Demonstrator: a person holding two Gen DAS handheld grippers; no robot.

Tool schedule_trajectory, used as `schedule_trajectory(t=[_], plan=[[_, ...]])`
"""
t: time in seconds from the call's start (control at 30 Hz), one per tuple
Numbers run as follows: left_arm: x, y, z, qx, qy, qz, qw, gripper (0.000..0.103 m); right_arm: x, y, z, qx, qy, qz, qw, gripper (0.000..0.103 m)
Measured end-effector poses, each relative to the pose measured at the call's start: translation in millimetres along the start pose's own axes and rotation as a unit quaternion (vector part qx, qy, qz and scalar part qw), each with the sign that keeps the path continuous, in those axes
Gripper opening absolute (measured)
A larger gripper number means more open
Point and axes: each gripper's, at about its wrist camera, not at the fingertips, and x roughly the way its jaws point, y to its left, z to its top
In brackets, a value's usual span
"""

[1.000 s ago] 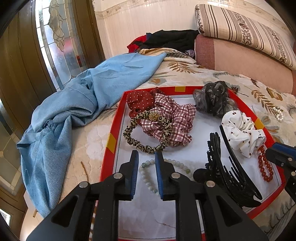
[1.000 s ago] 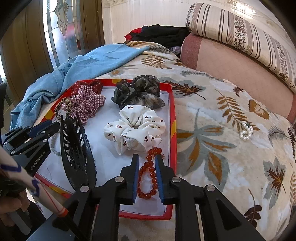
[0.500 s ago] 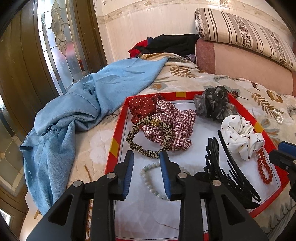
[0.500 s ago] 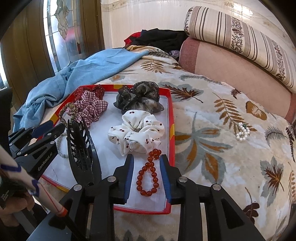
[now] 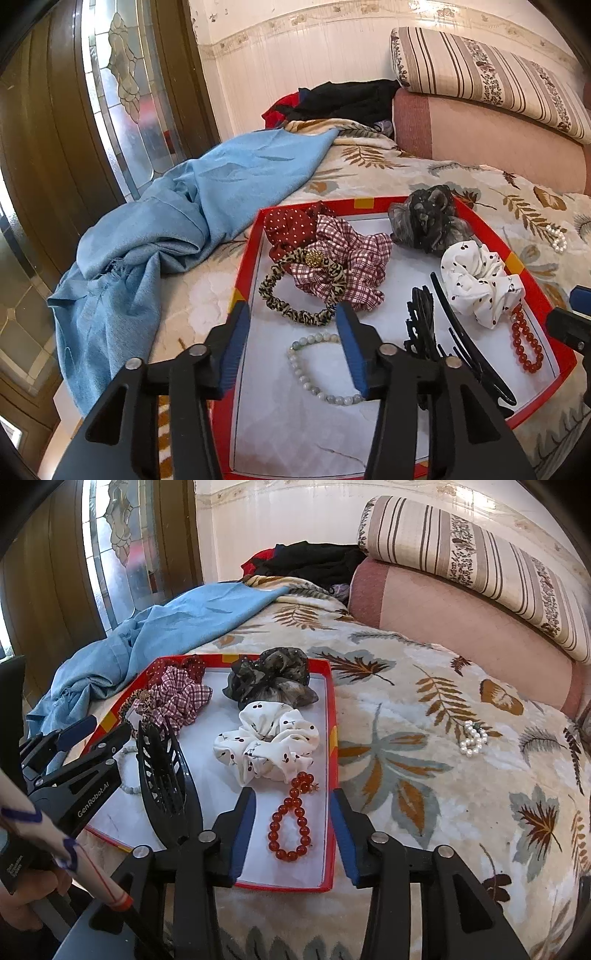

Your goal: Organize jewelry

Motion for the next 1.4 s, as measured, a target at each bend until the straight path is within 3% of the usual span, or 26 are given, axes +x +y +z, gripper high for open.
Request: schedule_trajectory(t=[0.37,0.57,0.67,0.8,0.93,1.0,1.23,1.4], plan=[[-10.0,2.1,1.5,-0.005,-0.022,0.007,0.9997,0.068,-13.4,0.0,-2.1,0.005,-0.007,-0.005,1.000,0.055],[-40.5,10.4,8.6,-0.044,-0.069,-0.004,0.9967,0.091,-33.3,-1.0,-1.2,0.012,-0.020,-0.022,0.999,0.063],[-67.2,11.3,12.7,-0.065,-0.081,0.007,0.9945,0.103,-58.2,-0.5,-1.6,0.004,-0.047,-0.036,0.998,0.074],[-106.5,1.5,11.2,-0.063,-0.103,0.051,0.9914,0.103,-99.0,-6.2,-2.9,0.004,-0.090,-0.056,0.994,0.085],[-139.6,1.6,7.1,-0.073,-0.108,-0.004,0.9914,0.103,-131.5,-16.8,-7.4,0.027,-0.114,-0.050,0.992,0.087],[-152.3,2.4,5.5,-0.076,-0.112,-0.015,0.9906,0.103,-142.5,-18.5,-11.2,0.034,-0.120,-0.046,0.991,0.089],[-174.8,-6.7,4.2,-0.041,-0.097,0.022,0.9942,0.103,-162.4,-9.6,-25.8,0.025,-0.132,-0.028,0.990,0.091],[-179.8,-2.4,0.5,-0.051,-0.086,0.014,0.9949,0.103,-171.3,-0.7,-29.8,0.011,-0.140,-0.026,0.990,0.091]])
